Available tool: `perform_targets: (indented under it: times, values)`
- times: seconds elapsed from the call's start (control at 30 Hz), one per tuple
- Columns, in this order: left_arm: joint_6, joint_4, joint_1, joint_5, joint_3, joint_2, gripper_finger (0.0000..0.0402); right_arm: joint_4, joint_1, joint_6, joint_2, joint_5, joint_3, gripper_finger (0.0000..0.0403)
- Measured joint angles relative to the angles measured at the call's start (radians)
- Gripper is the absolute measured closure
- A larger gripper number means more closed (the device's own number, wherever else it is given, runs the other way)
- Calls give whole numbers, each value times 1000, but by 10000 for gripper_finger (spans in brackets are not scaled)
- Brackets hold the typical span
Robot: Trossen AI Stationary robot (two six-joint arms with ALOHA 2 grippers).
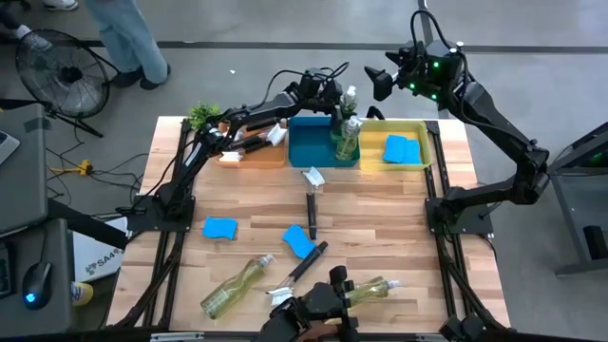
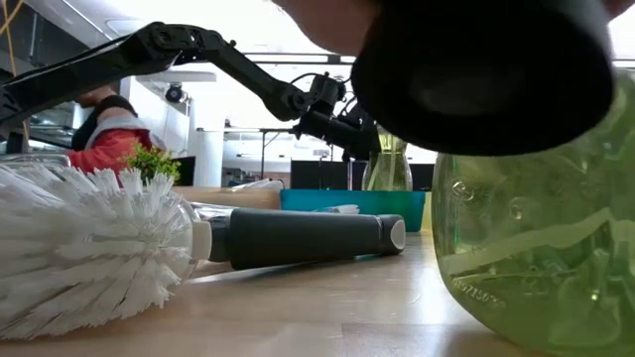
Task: Pick & Place Kitchen Sink Supplies
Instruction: Put the green dishwashing liquid bottle into the blue bin
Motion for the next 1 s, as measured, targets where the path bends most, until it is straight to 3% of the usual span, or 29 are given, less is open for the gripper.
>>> perform_targets:
  times: [0.57,1.0]
  values:
    - [-3,-1,0,38,3,0,73,0,0,-9,0,-4,0,18]
    - [-3,-13,0,93,64,0,66,0,0,-7,0,-7,0,18]
